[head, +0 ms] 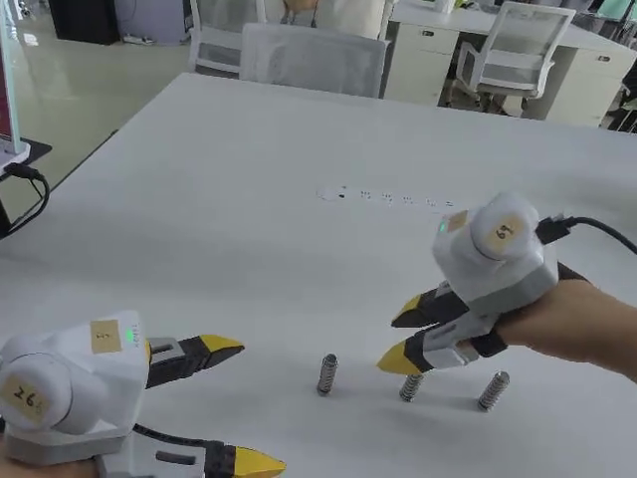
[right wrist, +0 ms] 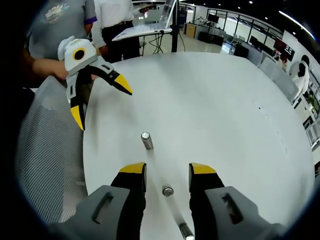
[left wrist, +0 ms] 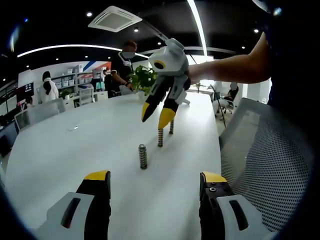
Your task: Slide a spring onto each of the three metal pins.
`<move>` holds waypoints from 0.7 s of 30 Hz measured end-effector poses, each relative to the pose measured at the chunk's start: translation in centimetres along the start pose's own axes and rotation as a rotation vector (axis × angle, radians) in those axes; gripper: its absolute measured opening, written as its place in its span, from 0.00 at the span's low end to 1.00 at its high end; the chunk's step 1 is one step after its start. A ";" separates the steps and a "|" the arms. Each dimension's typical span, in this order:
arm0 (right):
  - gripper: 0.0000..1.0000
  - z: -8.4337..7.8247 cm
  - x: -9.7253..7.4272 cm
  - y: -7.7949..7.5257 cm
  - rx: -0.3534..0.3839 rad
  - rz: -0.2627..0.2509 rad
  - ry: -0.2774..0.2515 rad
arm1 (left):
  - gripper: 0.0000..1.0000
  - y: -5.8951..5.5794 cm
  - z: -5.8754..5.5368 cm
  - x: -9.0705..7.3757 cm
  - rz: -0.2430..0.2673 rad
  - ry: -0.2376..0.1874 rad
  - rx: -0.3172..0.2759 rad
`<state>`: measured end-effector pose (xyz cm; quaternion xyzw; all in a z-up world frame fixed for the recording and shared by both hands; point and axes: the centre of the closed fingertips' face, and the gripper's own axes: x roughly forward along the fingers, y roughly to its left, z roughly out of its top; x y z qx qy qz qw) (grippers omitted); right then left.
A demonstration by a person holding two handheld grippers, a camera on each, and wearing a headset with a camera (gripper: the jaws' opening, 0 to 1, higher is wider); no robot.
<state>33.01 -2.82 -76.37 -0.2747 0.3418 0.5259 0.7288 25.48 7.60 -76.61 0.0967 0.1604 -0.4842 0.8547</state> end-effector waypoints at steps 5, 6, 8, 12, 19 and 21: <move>0.33 -0.7 -1.5 -0.6 0.045 -0.034 -0.048 | 0.69 0.0 0.0 0.2 -0.005 0.004 0.000; 0.33 -1.0 -1.8 -0.7 0.052 -0.039 -0.049 | 0.69 0.0 0.0 0.2 -0.006 0.006 0.000; 0.33 -1.5 -2.5 -1.0 0.066 -0.058 -0.064 | 0.69 0.1 0.1 0.3 -0.007 0.006 0.000; 0.34 -2.4 -3.8 -1.5 0.108 -0.089 -0.103 | 0.69 0.2 0.2 0.5 -0.007 0.007 -0.003; 0.35 -3.4 -6.0 -2.0 0.171 -0.138 -0.184 | 0.70 0.2 0.4 0.7 -0.007 0.004 -0.005; 0.35 -4.0 -6.7 -2.0 0.178 -0.158 -0.197 | 0.70 0.2 0.5 0.7 -0.005 0.001 -0.009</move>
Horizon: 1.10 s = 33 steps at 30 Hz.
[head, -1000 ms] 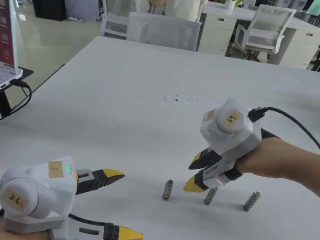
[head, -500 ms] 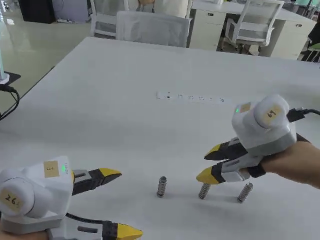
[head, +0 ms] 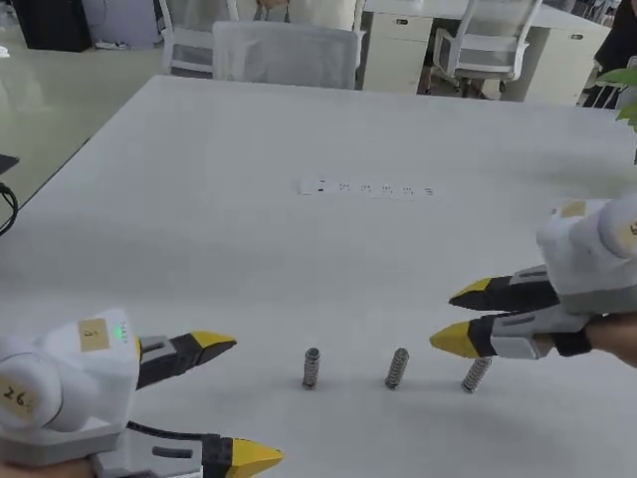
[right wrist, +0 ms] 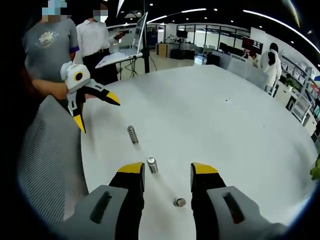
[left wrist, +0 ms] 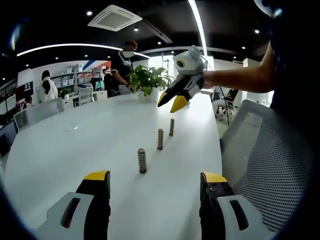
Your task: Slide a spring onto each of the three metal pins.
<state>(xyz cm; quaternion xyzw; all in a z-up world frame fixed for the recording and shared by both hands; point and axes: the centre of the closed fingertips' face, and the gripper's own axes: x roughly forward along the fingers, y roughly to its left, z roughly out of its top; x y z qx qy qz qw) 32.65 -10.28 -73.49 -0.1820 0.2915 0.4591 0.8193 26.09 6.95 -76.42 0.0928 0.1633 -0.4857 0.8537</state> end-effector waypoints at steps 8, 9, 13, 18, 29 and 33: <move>0.36 -2.2 -2.9 -0.2 0.053 -0.061 -0.065 | 0.70 -0.1 0.2 0.1 0.007 -0.007 -0.007; 0.36 -2.4 -3.0 0.0 0.057 -0.061 -0.068 | 0.70 -0.1 0.2 0.1 0.008 -0.008 -0.009; 0.37 -3.9 -3.8 0.6 0.080 -0.071 -0.090 | 0.71 -0.5 0.0 0.2 0.011 -0.009 -0.015; 0.40 -5.3 -4.3 1.3 0.097 -0.085 -0.111 | 0.71 -1.1 -0.3 0.1 0.009 -0.007 -0.022; 0.52 -7.4 -4.8 2.1 0.130 -0.120 -0.195 | 0.71 -1.7 -0.7 -0.1 0.020 -0.019 -0.041; 0.57 -8.2 -4.8 2.6 0.120 -0.123 -0.206 | 0.71 -1.9 -1.0 -0.2 0.020 -0.017 -0.048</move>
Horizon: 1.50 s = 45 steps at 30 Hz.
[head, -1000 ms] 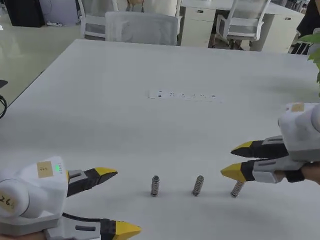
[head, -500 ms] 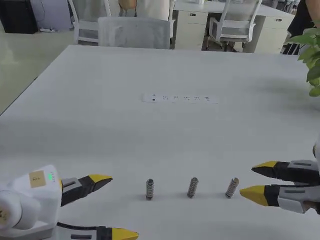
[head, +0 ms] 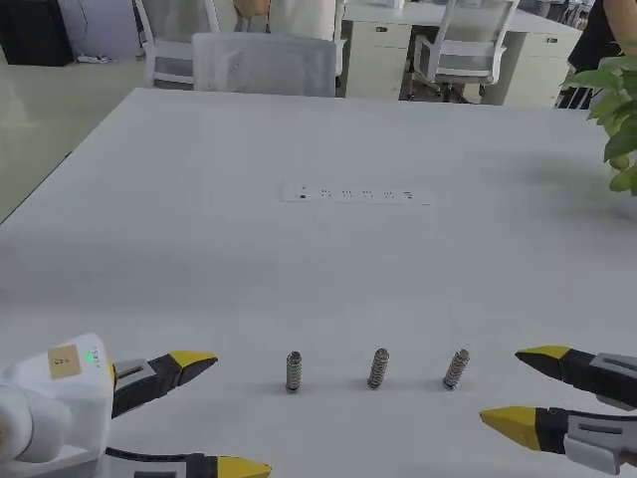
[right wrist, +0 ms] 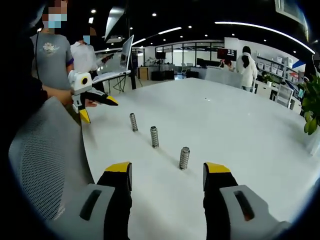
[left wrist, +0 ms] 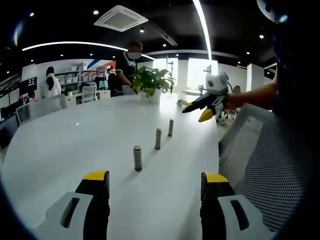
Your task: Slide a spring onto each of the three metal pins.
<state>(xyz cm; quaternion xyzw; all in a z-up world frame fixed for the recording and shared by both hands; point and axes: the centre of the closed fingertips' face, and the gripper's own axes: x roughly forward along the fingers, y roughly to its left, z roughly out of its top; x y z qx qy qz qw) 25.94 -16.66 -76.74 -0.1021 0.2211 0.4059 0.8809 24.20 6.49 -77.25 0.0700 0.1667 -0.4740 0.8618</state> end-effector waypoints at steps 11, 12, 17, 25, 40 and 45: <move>0.82 -0.6 -0.4 0.5 0.009 -0.013 -0.042 | 0.72 -0.2 -0.3 0.0 0.006 -0.001 -0.016; 0.84 -0.7 -0.4 0.6 0.010 -0.016 -0.044 | 0.72 -0.3 -0.4 0.1 0.006 -0.001 -0.017; 0.87 -1.0 -0.7 0.4 0.020 -0.028 -0.058 | 0.73 -0.4 -0.7 0.2 0.006 0.001 -0.025; 0.87 -0.9 -0.8 0.3 0.027 -0.034 -0.065 | 0.73 -0.6 -0.6 0.3 0.008 0.002 -0.029; 0.86 -0.8 -0.6 0.2 0.019 -0.032 -0.067 | 0.72 -0.6 -0.5 0.2 0.009 -0.001 -0.034; 0.86 -1.2 -0.5 0.5 0.009 -0.022 -0.049 | 0.73 -0.3 -0.3 0.4 0.010 0.002 -0.031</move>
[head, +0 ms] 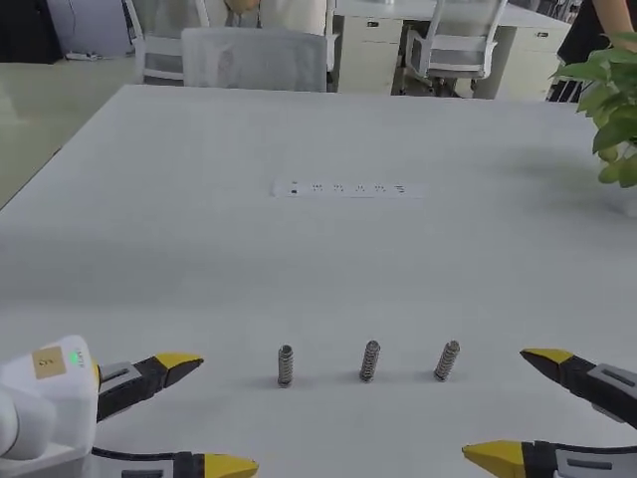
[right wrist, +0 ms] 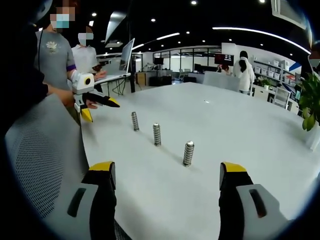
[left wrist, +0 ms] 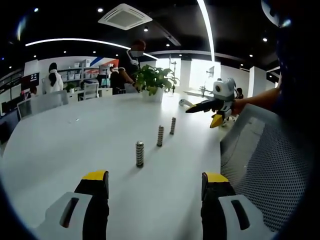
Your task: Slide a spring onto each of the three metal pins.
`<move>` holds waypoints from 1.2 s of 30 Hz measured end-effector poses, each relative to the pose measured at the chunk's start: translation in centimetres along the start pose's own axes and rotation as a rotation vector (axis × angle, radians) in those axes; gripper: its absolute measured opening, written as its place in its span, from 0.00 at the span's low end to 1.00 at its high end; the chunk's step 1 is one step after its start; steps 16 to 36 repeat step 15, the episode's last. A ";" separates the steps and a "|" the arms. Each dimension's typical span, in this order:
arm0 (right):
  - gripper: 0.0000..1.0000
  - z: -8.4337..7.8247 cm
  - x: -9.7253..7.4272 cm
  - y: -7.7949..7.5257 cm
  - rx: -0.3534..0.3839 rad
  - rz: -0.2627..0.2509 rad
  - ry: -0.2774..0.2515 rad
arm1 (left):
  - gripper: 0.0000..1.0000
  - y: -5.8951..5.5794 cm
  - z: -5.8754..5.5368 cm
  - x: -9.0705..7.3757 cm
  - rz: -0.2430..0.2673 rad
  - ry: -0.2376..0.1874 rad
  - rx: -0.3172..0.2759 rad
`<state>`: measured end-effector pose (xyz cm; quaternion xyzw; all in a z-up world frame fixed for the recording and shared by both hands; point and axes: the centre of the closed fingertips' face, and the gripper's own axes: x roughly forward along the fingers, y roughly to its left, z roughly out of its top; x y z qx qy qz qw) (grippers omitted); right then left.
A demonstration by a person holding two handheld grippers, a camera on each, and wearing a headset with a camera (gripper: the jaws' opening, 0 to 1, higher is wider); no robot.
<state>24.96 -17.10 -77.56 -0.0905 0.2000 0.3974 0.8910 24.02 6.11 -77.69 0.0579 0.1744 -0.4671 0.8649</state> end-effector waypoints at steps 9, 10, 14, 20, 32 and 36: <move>0.85 0.3 0.1 -0.2 0.001 -0.005 -0.009 | 0.73 0.2 0.1 0.2 0.003 0.004 0.001; 0.85 0.3 0.1 -0.2 0.003 -0.004 -0.011 | 0.73 0.3 0.0 0.2 0.003 0.004 0.000; 0.85 0.5 0.1 -0.2 0.002 -0.006 -0.014 | 0.73 0.3 0.0 0.1 0.006 0.004 0.000; 0.85 0.4 0.1 -0.2 0.002 -0.007 -0.014 | 0.73 0.3 0.0 0.1 0.005 0.006 0.000; 0.85 0.4 0.1 -0.2 0.002 -0.007 -0.014 | 0.73 0.3 0.0 0.1 0.005 0.006 0.000; 0.85 0.4 0.1 -0.2 0.002 -0.007 -0.014 | 0.73 0.3 0.0 0.1 0.005 0.006 0.000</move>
